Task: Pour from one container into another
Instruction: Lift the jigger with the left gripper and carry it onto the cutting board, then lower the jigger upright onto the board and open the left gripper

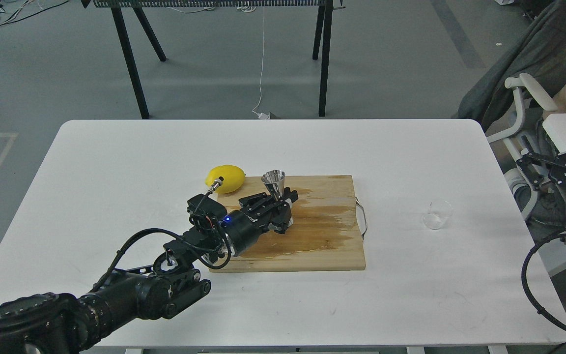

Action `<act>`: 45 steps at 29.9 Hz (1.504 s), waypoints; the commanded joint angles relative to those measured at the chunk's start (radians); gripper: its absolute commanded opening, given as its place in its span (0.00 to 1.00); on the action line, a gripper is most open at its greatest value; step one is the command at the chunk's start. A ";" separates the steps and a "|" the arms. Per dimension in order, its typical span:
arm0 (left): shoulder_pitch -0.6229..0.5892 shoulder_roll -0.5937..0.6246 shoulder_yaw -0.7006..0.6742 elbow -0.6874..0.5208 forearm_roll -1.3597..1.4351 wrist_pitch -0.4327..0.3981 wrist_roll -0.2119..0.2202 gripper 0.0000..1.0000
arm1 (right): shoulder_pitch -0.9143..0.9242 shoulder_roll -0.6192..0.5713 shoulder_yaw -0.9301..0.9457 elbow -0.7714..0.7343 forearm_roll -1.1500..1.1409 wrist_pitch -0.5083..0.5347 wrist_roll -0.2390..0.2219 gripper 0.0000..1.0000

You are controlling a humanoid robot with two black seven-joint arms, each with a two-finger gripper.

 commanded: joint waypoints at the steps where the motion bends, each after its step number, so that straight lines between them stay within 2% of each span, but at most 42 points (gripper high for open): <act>1: 0.000 0.000 0.002 0.000 0.000 0.000 0.000 0.29 | -0.001 0.000 0.000 -0.001 0.000 0.000 0.000 0.99; 13: 0.006 0.000 0.022 0.000 0.000 0.000 0.000 0.32 | -0.001 0.000 0.002 -0.009 0.000 0.000 0.002 0.99; 28: 0.013 0.000 0.024 0.000 0.000 0.000 0.000 0.44 | -0.001 0.000 0.002 -0.009 0.000 0.000 0.000 0.99; 32: 0.013 0.000 0.025 0.000 0.001 0.000 0.000 0.54 | -0.001 0.000 0.002 -0.009 0.002 0.000 0.000 0.99; 36: 0.013 0.000 0.027 -0.006 0.001 0.000 0.000 0.76 | -0.001 0.000 0.002 -0.009 0.002 0.000 0.000 0.99; 45: 0.014 0.000 0.047 -0.010 0.003 0.000 0.000 0.94 | -0.003 0.000 0.002 -0.009 0.000 0.000 0.000 0.99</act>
